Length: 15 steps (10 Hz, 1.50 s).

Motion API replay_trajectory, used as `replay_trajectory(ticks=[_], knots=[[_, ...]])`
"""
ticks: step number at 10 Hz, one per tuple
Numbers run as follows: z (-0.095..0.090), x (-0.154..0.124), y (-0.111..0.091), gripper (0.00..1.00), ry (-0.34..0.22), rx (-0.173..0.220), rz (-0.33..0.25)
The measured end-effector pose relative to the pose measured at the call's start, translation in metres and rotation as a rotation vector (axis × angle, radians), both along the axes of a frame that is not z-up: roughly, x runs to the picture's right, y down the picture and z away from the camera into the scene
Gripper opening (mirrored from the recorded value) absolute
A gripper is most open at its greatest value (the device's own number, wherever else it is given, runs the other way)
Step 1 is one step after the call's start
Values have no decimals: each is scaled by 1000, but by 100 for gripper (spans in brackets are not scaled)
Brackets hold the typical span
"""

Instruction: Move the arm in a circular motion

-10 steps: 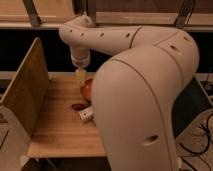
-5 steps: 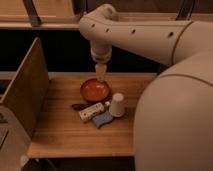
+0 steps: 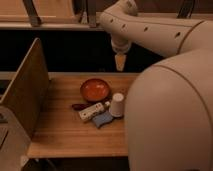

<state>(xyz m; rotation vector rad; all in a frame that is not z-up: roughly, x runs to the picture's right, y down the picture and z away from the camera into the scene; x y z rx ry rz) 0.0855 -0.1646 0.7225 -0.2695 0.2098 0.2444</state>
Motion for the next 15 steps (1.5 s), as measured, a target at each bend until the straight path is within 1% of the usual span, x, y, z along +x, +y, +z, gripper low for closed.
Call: replay_trajectory(ticks=[1,2,3,4,5,6,8,9,10,11,12,13,15], knots=[[13,-18,-1,80,-26,-9,-16],[20,-37,1,80,-56,-21,-34],[26,-66,9,80,-108,-46,-57],[27,-88,17,80,-153,-69,-75],[24,-106,26,80,-191,-89,-94],[15,-129,38,80,-245,-113,-127],[-6,-156,60,80,-318,-146,-173],[-17,-162,71,80,-341,-158,-190],[-28,-162,81,80,-353,-167,-205],[-38,-156,90,80,-351,-172,-220],[-45,-146,94,80,-336,-171,-229],[-53,-130,96,80,-309,-165,-227],[-69,-88,92,80,-222,-133,-200]])
